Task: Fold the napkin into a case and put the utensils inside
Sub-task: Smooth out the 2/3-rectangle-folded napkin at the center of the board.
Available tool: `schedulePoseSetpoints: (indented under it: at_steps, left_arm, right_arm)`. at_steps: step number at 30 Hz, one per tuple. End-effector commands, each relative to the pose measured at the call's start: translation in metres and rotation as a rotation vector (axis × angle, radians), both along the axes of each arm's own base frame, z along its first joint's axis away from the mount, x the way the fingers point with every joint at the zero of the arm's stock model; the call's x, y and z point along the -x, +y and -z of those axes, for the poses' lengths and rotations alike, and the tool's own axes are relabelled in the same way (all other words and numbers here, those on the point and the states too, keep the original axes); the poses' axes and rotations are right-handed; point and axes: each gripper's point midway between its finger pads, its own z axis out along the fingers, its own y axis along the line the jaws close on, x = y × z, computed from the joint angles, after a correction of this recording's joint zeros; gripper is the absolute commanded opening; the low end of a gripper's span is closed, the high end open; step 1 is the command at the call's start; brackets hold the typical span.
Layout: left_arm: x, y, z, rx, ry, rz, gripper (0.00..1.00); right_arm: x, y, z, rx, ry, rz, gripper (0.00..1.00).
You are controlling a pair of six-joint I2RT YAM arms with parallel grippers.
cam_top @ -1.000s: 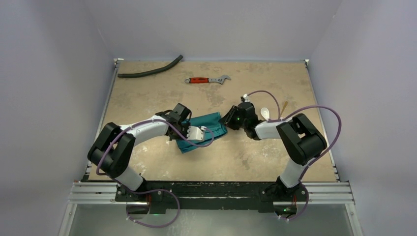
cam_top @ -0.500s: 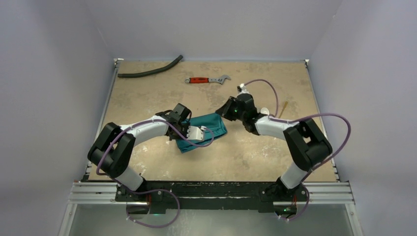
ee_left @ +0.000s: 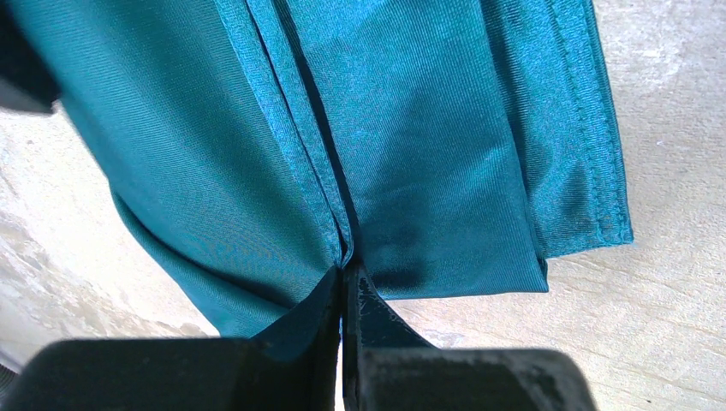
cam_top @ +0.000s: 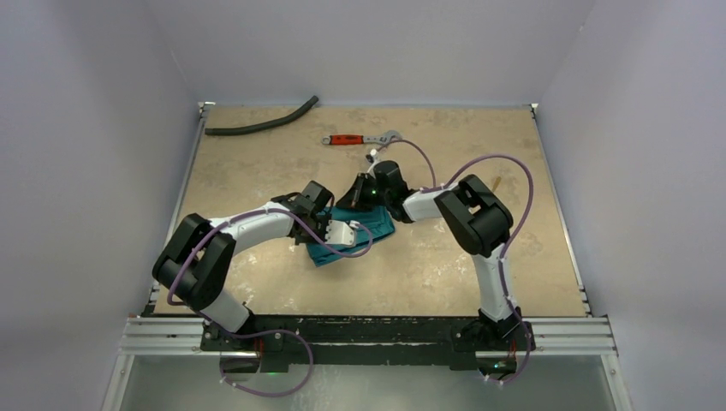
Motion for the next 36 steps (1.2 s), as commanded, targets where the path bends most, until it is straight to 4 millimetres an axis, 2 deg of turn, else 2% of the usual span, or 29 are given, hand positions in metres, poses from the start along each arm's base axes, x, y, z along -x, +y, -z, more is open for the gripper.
schedulePoseSetpoints:
  at_steps: [1, 7, 10, 12, 14, 15, 20, 22, 23, 25, 28, 36]
  left_arm:
    - [0.004, 0.000, -0.001, -0.002, 0.006, 0.027, 0.00]
    - [0.006, 0.000, -0.001, -0.004, 0.015, 0.041, 0.00]
    - [0.006, -0.001, -0.004, 0.004, 0.016, 0.031, 0.00]
    - [0.005, -0.007, -0.011, 0.028, 0.026, 0.018, 0.05]
    - [0.004, -0.011, -0.018, 0.053, 0.043, -0.003, 0.13]
    - [0.005, -0.013, -0.022, 0.066, 0.051, -0.003, 0.15]
    - [0.006, -0.015, -0.023, 0.074, 0.061, -0.005, 0.15]
    - [0.007, -0.014, -0.020, 0.068, 0.066, -0.006, 0.15]
    - [0.007, -0.014, -0.019, 0.068, 0.068, -0.007, 0.15]
    - [0.009, -0.013, -0.018, 0.069, 0.075, -0.003, 0.15]
    - [0.010, -0.013, -0.017, 0.070, 0.078, -0.004, 0.16]
    - [0.014, -0.009, -0.016, 0.064, 0.079, 0.001, 0.19]
  right_arm:
    - [-0.002, -0.003, 0.009, -0.039, -0.020, -0.030, 0.04]
    - [-0.003, -0.009, 0.028, -0.052, -0.050, -0.052, 0.09]
    - [0.001, -0.011, 0.030, -0.057, -0.057, -0.055, 0.13]
    - [0.003, -0.011, 0.027, -0.075, -0.061, -0.062, 0.14]
    - [0.002, -0.011, 0.011, -0.114, -0.086, -0.065, 0.18]
    - [-0.002, -0.011, -0.002, -0.140, -0.109, -0.065, 0.20]
    - [-0.011, -0.010, -0.078, -0.196, -0.218, -0.142, 0.31]
    - [-0.009, -0.014, -0.095, -0.177, -0.248, -0.157, 0.35]
    - [-0.007, -0.017, -0.097, -0.161, -0.248, -0.161, 0.35]
    - [-0.002, -0.023, -0.090, -0.124, -0.237, -0.157, 0.35]
    - [0.009, -0.028, -0.064, -0.112, -0.180, -0.167, 0.34]
    - [0.016, -0.036, 0.000, -0.047, -0.098, -0.148, 0.29]
